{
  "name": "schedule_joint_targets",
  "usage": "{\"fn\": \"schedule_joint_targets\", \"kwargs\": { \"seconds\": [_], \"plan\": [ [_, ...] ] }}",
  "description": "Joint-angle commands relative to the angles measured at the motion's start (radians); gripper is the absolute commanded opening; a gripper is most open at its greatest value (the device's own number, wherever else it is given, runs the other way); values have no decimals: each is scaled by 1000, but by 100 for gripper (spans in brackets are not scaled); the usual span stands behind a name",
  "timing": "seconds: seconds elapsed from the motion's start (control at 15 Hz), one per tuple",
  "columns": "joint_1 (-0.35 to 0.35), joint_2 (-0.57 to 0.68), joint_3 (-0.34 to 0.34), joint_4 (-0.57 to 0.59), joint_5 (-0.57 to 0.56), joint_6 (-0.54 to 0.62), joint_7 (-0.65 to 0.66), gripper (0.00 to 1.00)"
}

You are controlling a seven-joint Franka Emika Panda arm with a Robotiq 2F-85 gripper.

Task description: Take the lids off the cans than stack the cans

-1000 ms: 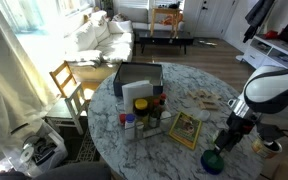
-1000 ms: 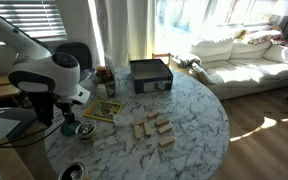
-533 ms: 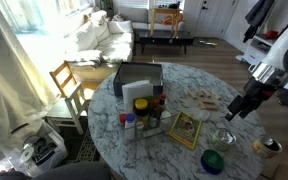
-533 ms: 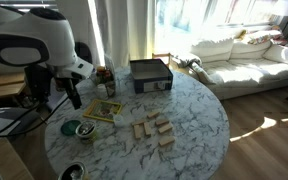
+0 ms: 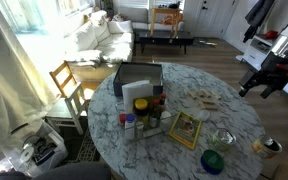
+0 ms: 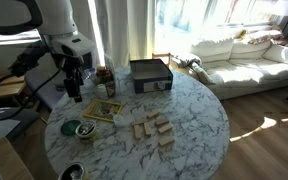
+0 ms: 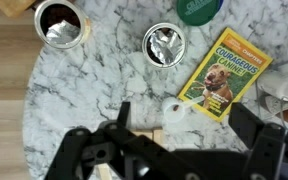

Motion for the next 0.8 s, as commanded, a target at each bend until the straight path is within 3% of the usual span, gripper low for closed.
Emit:
{"fn": "schedule_joint_targets", "kwargs": {
  "seconds": [0.0, 0.27, 0.67, 0.73],
  "plan": [
    [-33, 13, 28, 47, -86, -122, 134, 100],
    [-49, 41, 28, 39, -196, -214, 184, 100],
    [-49, 175, -5, -64, -260, -99, 207, 100],
    [-35, 117, -4, -32, -234, -159, 189, 100]
  ]
}}
